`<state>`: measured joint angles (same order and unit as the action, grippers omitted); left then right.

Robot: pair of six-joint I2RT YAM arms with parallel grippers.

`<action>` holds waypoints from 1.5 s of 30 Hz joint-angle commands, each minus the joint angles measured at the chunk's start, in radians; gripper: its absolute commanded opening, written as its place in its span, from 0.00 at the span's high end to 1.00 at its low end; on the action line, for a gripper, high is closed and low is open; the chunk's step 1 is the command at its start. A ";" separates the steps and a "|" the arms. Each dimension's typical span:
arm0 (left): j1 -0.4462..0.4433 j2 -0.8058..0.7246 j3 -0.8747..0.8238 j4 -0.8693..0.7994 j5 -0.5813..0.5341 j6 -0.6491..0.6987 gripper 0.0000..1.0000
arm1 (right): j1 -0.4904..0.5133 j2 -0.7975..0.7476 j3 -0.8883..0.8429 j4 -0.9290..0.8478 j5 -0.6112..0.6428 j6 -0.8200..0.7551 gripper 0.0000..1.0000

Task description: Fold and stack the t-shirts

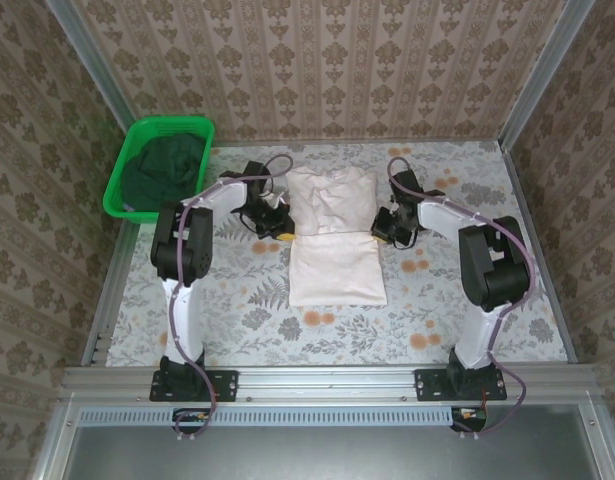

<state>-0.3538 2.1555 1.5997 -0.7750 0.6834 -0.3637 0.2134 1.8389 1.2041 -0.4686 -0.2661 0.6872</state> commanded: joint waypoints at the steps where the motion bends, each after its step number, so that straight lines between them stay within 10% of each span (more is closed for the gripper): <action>1: -0.005 -0.063 -0.015 0.048 -0.013 0.021 1.00 | -0.012 -0.062 -0.044 -0.011 0.040 0.015 1.00; 8: -0.001 0.037 0.050 0.008 -0.094 -0.004 0.87 | -0.031 0.031 -0.017 -0.019 0.052 0.056 0.98; 11: 0.000 0.058 0.062 -0.030 -0.139 -0.011 0.84 | -0.033 0.081 0.031 -0.044 0.050 0.069 0.80; 15: 0.004 0.003 0.035 -0.061 -0.260 -0.044 0.46 | -0.047 0.078 0.060 -0.144 0.104 0.077 0.55; 20: 0.004 -0.185 -0.116 -0.021 -0.312 -0.082 0.27 | -0.056 -0.113 -0.129 -0.079 0.067 0.068 0.44; 30: -0.079 -0.465 -0.544 0.088 0.052 -0.117 0.38 | 0.032 -0.471 -0.500 -0.013 -0.075 0.055 0.37; 45: -0.171 -0.489 -0.789 0.282 0.076 -0.289 0.45 | 0.142 -0.472 -0.587 0.064 -0.094 0.080 0.53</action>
<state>-0.5114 1.6798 0.8268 -0.5499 0.7486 -0.6025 0.3508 1.3575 0.6315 -0.4213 -0.3527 0.7628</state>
